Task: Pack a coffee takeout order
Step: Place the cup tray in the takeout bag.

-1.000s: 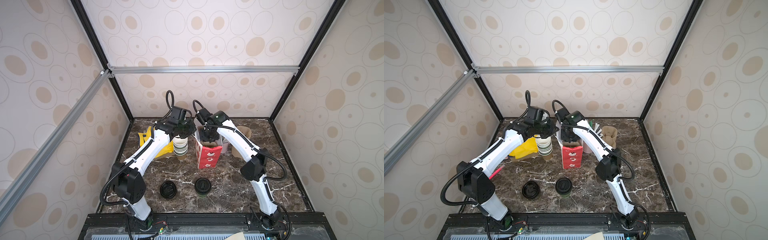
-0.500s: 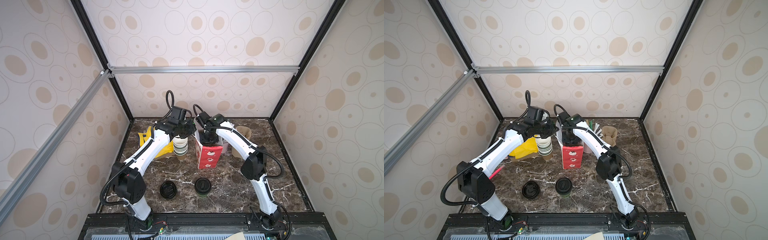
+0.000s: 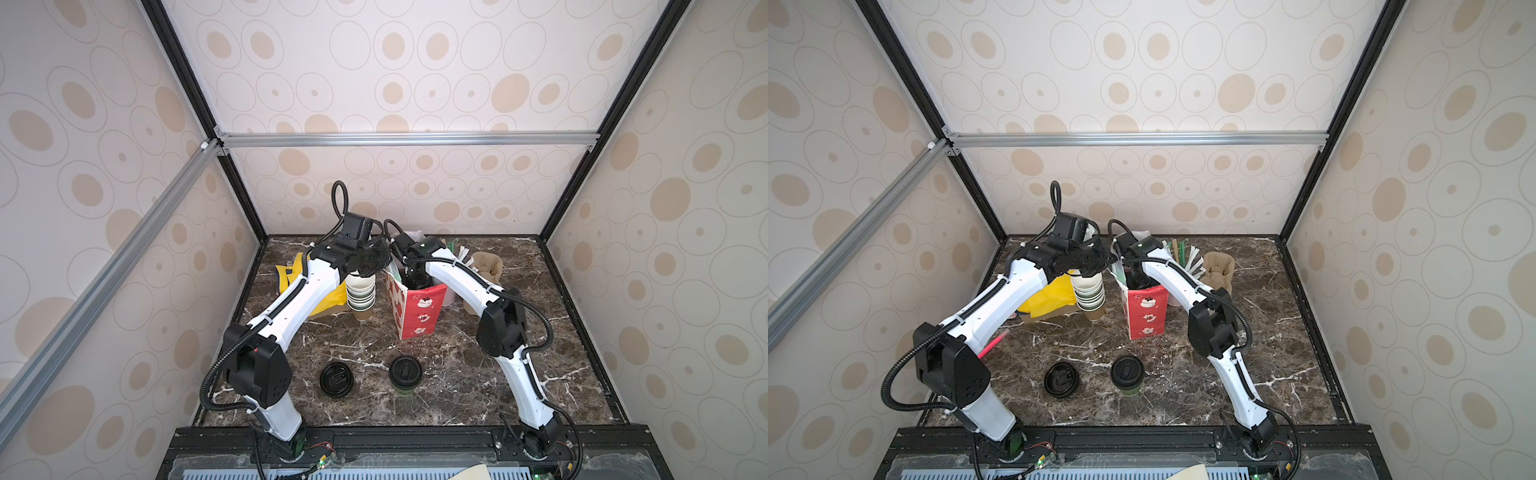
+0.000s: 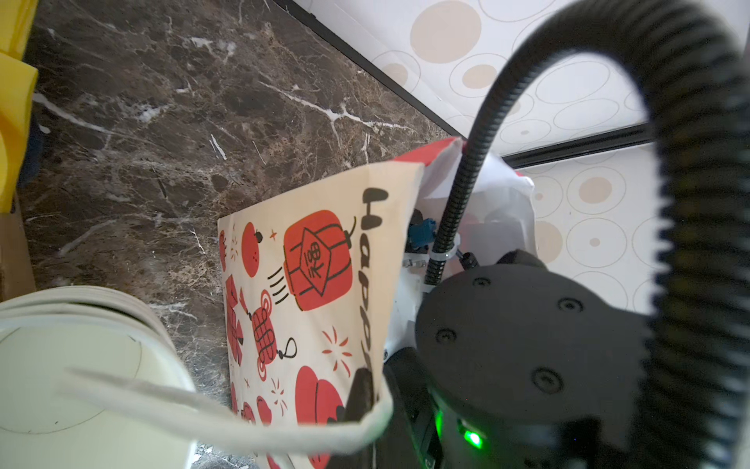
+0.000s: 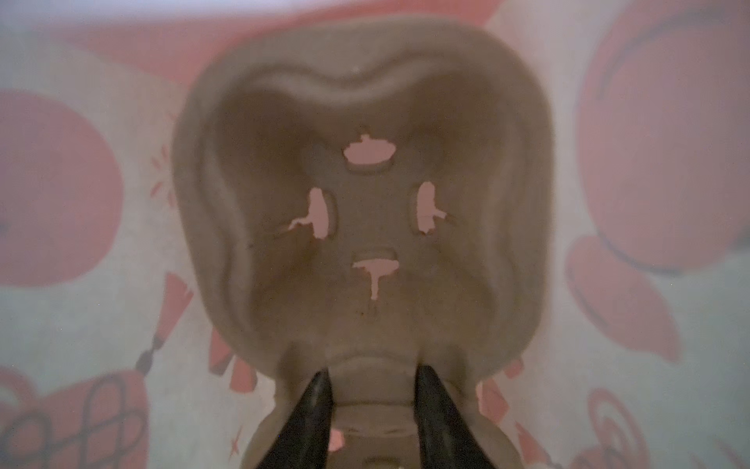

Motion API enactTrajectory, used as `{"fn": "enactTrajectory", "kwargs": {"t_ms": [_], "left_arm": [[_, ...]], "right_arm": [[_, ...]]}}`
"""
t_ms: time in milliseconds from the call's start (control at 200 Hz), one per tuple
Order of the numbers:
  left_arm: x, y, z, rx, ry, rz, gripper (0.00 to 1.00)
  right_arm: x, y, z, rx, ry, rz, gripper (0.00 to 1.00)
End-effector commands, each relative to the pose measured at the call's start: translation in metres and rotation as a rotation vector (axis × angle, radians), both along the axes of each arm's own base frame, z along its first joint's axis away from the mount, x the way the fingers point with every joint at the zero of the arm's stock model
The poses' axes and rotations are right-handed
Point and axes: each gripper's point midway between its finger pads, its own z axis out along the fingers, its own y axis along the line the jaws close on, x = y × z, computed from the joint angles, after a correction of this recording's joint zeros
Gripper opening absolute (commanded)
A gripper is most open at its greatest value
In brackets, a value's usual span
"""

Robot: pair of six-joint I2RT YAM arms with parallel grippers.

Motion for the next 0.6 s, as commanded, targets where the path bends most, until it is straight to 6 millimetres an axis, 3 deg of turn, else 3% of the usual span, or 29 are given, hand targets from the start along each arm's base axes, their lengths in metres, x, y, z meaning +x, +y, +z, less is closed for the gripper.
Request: {"fn": "enactTrajectory", "kwargs": {"t_ms": [0, 285, 595], "left_arm": [[0.0, 0.0, 0.009, 0.009, -0.033, -0.01, 0.0], [0.001, 0.0, 0.009, 0.039, -0.064, -0.037, 0.0], [-0.003, 0.001, 0.003, 0.05, -0.096, -0.047, 0.0]], "right_arm": [[-0.002, -0.007, -0.012, -0.043, 0.021, -0.003, 0.4], [-0.006, -0.008, -0.023, -0.046, 0.041, 0.001, 0.45], [-0.002, -0.004, 0.019, 0.017, -0.041, 0.01, 0.62]]}}
